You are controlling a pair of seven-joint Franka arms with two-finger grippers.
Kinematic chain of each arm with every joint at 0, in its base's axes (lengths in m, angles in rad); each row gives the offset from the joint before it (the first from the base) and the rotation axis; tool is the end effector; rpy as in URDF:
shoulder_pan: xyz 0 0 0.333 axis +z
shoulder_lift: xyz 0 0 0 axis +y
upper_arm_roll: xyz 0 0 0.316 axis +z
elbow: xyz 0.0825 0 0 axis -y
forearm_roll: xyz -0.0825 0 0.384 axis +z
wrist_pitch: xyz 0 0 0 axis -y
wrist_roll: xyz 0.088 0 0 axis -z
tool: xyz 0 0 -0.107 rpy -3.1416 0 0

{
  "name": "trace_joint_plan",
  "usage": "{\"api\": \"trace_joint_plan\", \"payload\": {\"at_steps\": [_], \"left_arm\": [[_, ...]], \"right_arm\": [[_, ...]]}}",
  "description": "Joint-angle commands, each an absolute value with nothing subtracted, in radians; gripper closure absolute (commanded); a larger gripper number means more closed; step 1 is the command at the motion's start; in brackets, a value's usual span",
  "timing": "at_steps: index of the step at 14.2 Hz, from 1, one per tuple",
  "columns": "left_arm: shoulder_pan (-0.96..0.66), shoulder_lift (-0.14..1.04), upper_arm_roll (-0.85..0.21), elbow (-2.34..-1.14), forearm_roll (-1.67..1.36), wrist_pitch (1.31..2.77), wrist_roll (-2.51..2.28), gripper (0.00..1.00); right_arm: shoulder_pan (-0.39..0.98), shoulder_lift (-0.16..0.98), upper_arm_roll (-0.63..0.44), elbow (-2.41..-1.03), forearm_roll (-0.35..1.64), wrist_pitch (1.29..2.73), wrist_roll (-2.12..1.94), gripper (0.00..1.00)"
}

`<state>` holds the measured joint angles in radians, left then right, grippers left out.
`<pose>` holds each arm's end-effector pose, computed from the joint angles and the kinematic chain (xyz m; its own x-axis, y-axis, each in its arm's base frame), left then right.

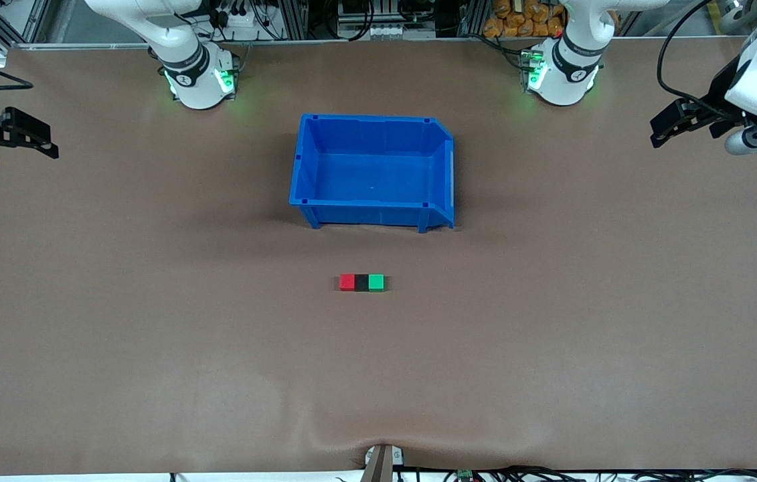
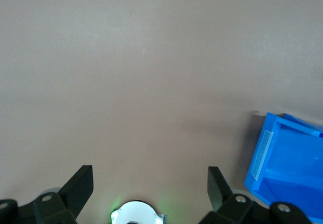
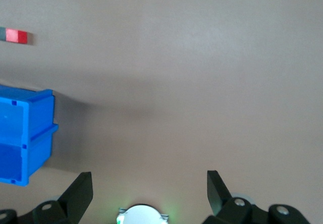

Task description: Attach green and red cubes to black cube

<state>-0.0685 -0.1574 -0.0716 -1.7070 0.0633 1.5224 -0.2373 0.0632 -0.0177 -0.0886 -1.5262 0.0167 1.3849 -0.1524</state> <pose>0.4950 -0.0657 0.6394 0.9949 0.1006 -0.0092 0.0996 -0.9919 -0.0788 0.5290 -0.0119 0.6396 0.9843 0.1301 -0.1191 0.1266 -0.9913 -0.0367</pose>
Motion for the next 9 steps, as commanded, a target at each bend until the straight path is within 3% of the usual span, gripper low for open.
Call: {"api": "trace_joint_plan", "payload": {"at_steps": [1, 9], "left_arm": [[-0.066, -0.167, -0.061, -1.686, 0.052, 1.517, -0.157, 0.00], [-0.061, -0.164, -0.060, -1.655, 0.049, 1.479, -0.063, 0.00]], "right_arm": [[0.055, -0.075, -0.067, -1.601, 0.002, 1.394, -0.048, 0.00], [0.043, -0.109, -0.074, -1.638, 0.014, 1.456, -0.046, 0.00]]}}
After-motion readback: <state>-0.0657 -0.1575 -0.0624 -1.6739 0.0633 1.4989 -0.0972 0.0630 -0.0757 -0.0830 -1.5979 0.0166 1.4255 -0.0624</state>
